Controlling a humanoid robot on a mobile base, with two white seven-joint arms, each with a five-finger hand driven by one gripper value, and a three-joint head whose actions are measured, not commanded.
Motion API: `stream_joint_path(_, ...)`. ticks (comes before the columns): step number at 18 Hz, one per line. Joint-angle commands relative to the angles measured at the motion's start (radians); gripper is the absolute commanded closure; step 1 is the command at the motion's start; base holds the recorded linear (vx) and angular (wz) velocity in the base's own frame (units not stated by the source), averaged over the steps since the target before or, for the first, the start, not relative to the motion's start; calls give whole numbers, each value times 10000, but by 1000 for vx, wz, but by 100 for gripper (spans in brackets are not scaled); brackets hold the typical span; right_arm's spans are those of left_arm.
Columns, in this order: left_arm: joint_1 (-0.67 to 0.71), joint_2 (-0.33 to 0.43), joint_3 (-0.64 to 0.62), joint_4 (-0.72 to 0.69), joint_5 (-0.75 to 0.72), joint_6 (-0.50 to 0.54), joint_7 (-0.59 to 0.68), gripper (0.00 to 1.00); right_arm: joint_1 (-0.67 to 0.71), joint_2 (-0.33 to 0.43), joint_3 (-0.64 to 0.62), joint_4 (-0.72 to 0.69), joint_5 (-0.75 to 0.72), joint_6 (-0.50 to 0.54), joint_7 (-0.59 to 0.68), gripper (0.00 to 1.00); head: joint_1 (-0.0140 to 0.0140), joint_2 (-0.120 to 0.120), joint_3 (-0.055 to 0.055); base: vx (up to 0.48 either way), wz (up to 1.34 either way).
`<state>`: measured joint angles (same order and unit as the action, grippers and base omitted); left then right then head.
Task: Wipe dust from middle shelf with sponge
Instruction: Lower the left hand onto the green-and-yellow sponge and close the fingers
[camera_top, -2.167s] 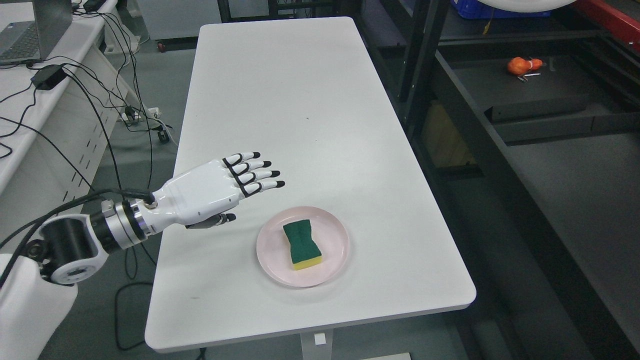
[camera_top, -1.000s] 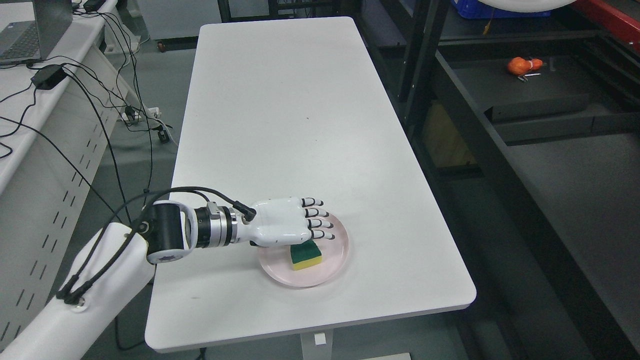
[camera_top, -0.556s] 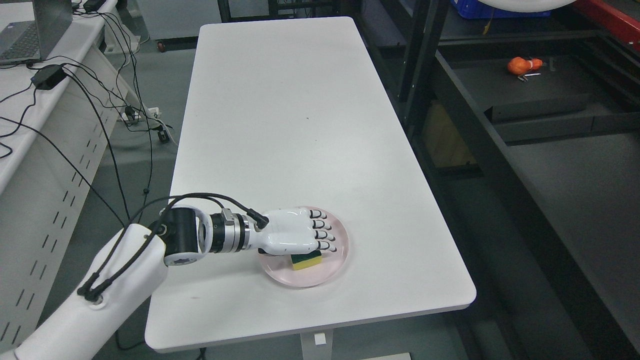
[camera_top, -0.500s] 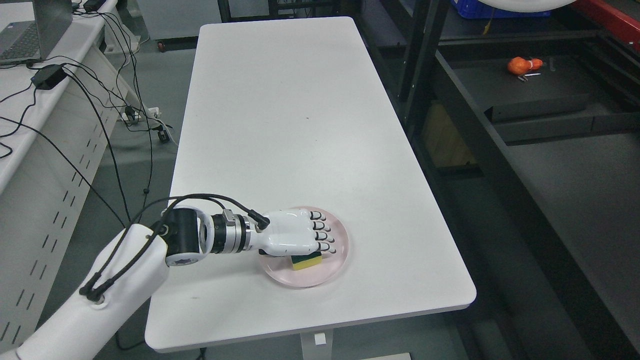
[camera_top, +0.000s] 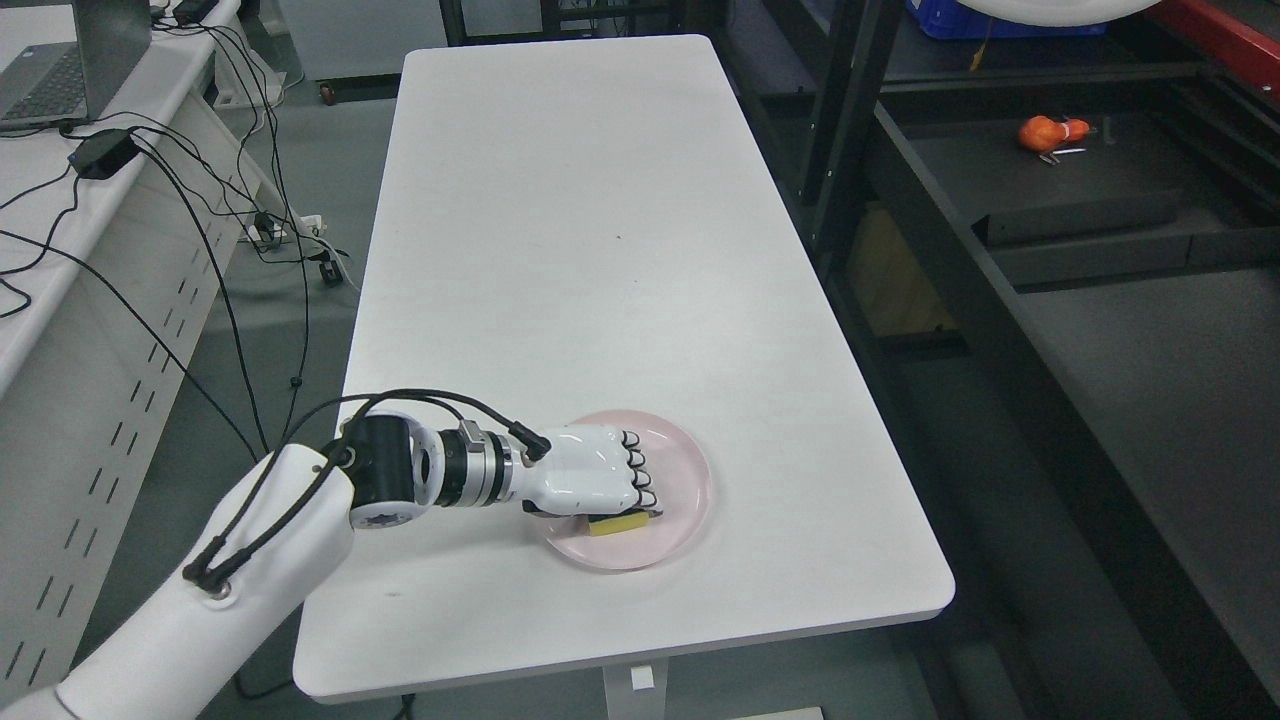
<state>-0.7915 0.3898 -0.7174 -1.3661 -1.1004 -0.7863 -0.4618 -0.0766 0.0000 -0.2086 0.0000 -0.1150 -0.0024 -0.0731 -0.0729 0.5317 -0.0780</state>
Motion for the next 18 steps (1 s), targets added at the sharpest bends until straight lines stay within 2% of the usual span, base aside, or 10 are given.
stream_joint_path(1,-31,-278,-98,423,128,9,-76,43,-1,-175,0,-175,0,730,10,0,0,0,0,0,0)
stream_joint_path(7,-16,-262,71,423,1246,9,-91,64,-1,-175,0,-175,0,730,10,0,0,0,0,0,0)
stream_joint_path(11,-16,-247,561,438,1784,9,-91,85,-1,-175,0,-175,0,730,10,0,0,0,0,0,0)
stream_joint_path(13,14,-217,639,499,2547,9,-91,97,-1,-175,0,-175,0,730,10,0,0,0,0,-1,-7)
stream_joint_path(18,91,-79,1204,439,3684,9,-183,100,-1,-175,0,-175,0,730,10,0,0,0,0,-1,-10)
